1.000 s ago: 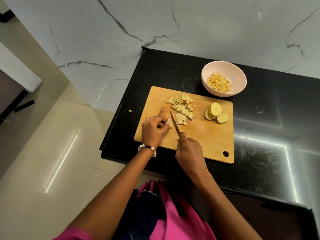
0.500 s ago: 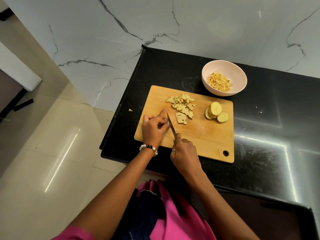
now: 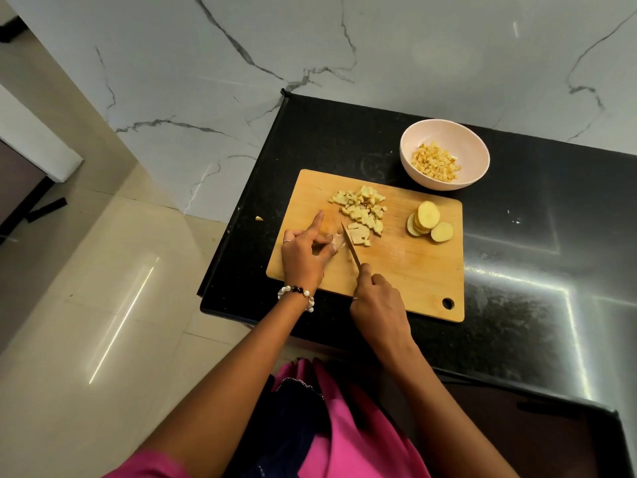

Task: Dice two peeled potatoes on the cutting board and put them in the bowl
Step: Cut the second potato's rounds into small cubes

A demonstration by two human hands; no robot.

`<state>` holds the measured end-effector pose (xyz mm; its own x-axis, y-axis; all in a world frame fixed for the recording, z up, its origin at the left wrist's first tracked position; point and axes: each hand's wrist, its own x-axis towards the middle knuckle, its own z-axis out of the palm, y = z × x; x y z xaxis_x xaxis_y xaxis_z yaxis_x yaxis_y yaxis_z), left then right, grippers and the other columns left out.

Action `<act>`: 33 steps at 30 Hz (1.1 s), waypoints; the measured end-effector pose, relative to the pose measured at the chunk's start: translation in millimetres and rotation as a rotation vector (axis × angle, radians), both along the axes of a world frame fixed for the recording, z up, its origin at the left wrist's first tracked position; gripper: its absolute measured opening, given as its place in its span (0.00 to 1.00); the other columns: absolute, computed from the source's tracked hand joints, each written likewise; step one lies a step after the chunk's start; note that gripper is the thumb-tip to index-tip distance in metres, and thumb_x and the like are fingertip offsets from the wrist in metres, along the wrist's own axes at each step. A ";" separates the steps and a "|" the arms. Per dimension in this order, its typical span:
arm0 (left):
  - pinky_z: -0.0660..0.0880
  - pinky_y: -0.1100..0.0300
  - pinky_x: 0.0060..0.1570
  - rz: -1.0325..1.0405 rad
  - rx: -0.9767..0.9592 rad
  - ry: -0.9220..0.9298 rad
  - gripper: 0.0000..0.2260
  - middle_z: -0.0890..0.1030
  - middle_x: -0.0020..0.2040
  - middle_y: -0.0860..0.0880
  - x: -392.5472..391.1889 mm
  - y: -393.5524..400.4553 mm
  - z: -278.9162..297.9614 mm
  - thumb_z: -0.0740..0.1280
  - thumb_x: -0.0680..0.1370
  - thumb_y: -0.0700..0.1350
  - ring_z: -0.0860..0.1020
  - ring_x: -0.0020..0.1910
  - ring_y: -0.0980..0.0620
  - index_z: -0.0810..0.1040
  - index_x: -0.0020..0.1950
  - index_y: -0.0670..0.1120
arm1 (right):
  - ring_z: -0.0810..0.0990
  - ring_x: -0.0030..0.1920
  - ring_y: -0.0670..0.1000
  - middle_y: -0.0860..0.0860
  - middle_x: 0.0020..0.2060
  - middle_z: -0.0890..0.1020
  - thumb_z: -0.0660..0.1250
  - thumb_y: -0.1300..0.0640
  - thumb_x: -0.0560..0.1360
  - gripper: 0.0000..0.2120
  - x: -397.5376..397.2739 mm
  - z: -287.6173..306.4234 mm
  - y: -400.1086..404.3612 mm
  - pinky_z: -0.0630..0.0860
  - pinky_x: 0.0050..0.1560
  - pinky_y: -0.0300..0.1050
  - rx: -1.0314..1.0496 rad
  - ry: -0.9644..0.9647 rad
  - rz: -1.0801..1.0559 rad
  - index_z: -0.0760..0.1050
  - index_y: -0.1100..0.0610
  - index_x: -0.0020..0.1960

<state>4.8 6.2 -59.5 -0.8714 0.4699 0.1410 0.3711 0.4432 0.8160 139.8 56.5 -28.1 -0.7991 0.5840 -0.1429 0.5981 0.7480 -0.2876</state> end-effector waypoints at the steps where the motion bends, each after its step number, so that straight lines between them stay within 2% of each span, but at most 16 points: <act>1: 0.62 0.73 0.47 0.001 0.003 -0.014 0.30 0.84 0.44 0.53 -0.7 -0.2 -0.3 0.75 0.70 0.44 0.70 0.49 0.54 0.71 0.70 0.48 | 0.77 0.50 0.63 0.62 0.57 0.75 0.53 0.62 0.78 0.25 -2.5 1.5 4.3 0.71 0.45 0.50 -0.025 -0.005 -0.007 0.54 0.63 0.75; 4: 0.68 0.69 0.51 -0.024 0.029 -0.060 0.28 0.84 0.45 0.56 -5.6 -4.7 -0.2 0.75 0.70 0.43 0.75 0.50 0.53 0.72 0.69 0.49 | 0.76 0.48 0.61 0.60 0.52 0.77 0.54 0.61 0.79 0.23 -2.4 6.9 11.6 0.70 0.44 0.49 -0.085 0.075 -0.004 0.59 0.62 0.74; 6: 0.72 0.66 0.54 -0.018 0.090 -0.121 0.24 0.84 0.47 0.56 -8.6 -9.5 0.3 0.72 0.73 0.42 0.78 0.51 0.56 0.73 0.68 0.50 | 0.76 0.43 0.60 0.59 0.45 0.78 0.55 0.60 0.80 0.20 3.5 9.6 11.7 0.67 0.39 0.49 -0.121 0.164 0.021 0.63 0.62 0.72; 7: 0.75 0.66 0.52 0.009 0.126 -0.167 0.21 0.84 0.48 0.56 -9.5 -11.9 1.4 0.70 0.75 0.41 0.79 0.50 0.59 0.74 0.67 0.50 | 0.75 0.41 0.59 0.59 0.43 0.78 0.55 0.59 0.80 0.19 6.9 10.4 11.0 0.67 0.38 0.49 -0.138 0.188 0.051 0.65 0.61 0.71; 8: 0.77 0.66 0.45 0.044 0.156 -0.216 0.19 0.84 0.49 0.55 -9.9 -13.5 3.0 0.68 0.77 0.40 0.79 0.45 0.62 0.74 0.67 0.51 | 0.75 0.39 0.59 0.58 0.41 0.78 0.56 0.58 0.80 0.19 9.6 10.5 10.0 0.67 0.37 0.49 -0.150 0.193 0.089 0.66 0.61 0.70; 10: 0.71 0.68 0.28 0.096 0.202 -0.266 0.16 0.84 0.49 0.56 -10.6 -15.1 3.7 0.64 0.79 0.39 0.74 0.31 0.63 0.75 0.66 0.52 | 0.74 0.38 0.57 0.56 0.40 0.77 0.56 0.56 0.80 0.19 13.3 9.1 7.9 0.68 0.36 0.50 -0.143 0.140 0.160 0.66 0.59 0.70; 11: 0.69 0.69 0.26 0.111 0.209 -0.263 0.16 0.84 0.49 0.56 -10.3 -14.6 3.2 0.63 0.79 0.39 0.73 0.29 0.63 0.76 0.65 0.52 | 0.75 0.39 0.57 0.55 0.42 0.77 0.55 0.56 0.80 0.20 14.7 7.8 7.4 0.69 0.36 0.50 -0.120 0.090 0.176 0.64 0.57 0.71; 12: 0.70 0.69 0.28 0.119 0.211 -0.251 0.16 0.83 0.49 0.57 -9.7 -13.6 3.1 0.62 0.80 0.38 0.74 0.30 0.63 0.76 0.65 0.51 | 0.75 0.40 0.57 0.55 0.44 0.76 0.55 0.56 0.80 0.21 15.0 6.3 7.8 0.69 0.36 0.50 -0.090 0.036 0.180 0.61 0.56 0.73; 14: 0.78 0.65 0.41 0.129 0.242 -0.256 0.17 0.82 0.52 0.56 -8.0 -11.1 3.9 0.60 0.79 0.35 0.80 0.43 0.64 0.77 0.64 0.49 | 0.76 0.43 0.58 0.55 0.49 0.76 0.54 0.56 0.80 0.24 15.1 5.7 10.9 0.68 0.35 0.48 -0.040 -0.032 0.167 0.56 0.55 0.76; 15: 0.79 0.61 0.49 0.136 0.260 -0.276 0.17 0.82 0.53 0.55 -7.4 -10.1 4.2 0.59 0.79 0.33 0.80 0.50 0.62 0.77 0.64 0.46 | 0.76 0.44 0.58 0.55 0.51 0.75 0.54 0.57 0.80 0.25 14.5 6.3 13.7 0.66 0.36 0.47 -0.019 -0.049 0.151 0.55 0.55 0.76; 17: 0.78 0.59 0.55 0.147 0.264 -0.289 0.17 0.82 0.53 0.53 -7.6 -8.7 4.3 0.59 0.79 0.32 0.80 0.54 0.60 0.77 0.64 0.44 | 0.76 0.46 0.58 0.56 0.53 0.74 0.54 0.58 0.79 0.26 11.1 8.0 21.6 0.67 0.37 0.47 0.029 -0.073 0.114 0.53 0.55 0.76; 22: 0.76 0.63 0.55 0.146 0.189 -0.193 0.15 0.81 0.49 0.57 -5.0 -7.0 4.2 0.61 0.78 0.33 0.79 0.52 0.60 0.78 0.62 0.45 | 0.76 0.47 0.57 0.56 0.55 0.74 0.54 0.57 0.79 0.26 -4.6 11.3 46.9 0.71 0.37 0.47 0.110 -0.103 0.097 0.54 0.53 0.76; 26: 0.74 0.65 0.55 0.145 0.146 -0.124 0.15 0.79 0.48 0.59 -3.3 -5.1 4.9 0.62 0.78 0.33 0.78 0.53 0.57 0.79 0.61 0.45 | 0.76 0.48 0.57 0.55 0.55 0.74 0.54 0.55 0.80 0.24 -19.0 15.9 64.2 0.69 0.36 0.46 0.142 -0.116 0.086 0.56 0.51 0.75; 33: 0.73 0.63 0.54 0.162 0.123 -0.034 0.16 0.82 0.49 0.52 -3.5 -1.5 1.0 0.63 0.76 0.32 0.76 0.51 0.57 0.80 0.59 0.46 | 0.75 0.43 0.54 0.51 0.44 0.75 0.59 0.51 0.80 0.20 -4.8 14.8 84.2 0.71 0.34 0.47 0.022 0.048 0.064 0.68 0.44 0.71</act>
<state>1.3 4.7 -58.5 -0.9393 0.3046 0.1577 0.2742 0.3907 0.8787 134.9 140.7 -13.3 -0.8407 0.5337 -0.0915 0.5345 0.7910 -0.2978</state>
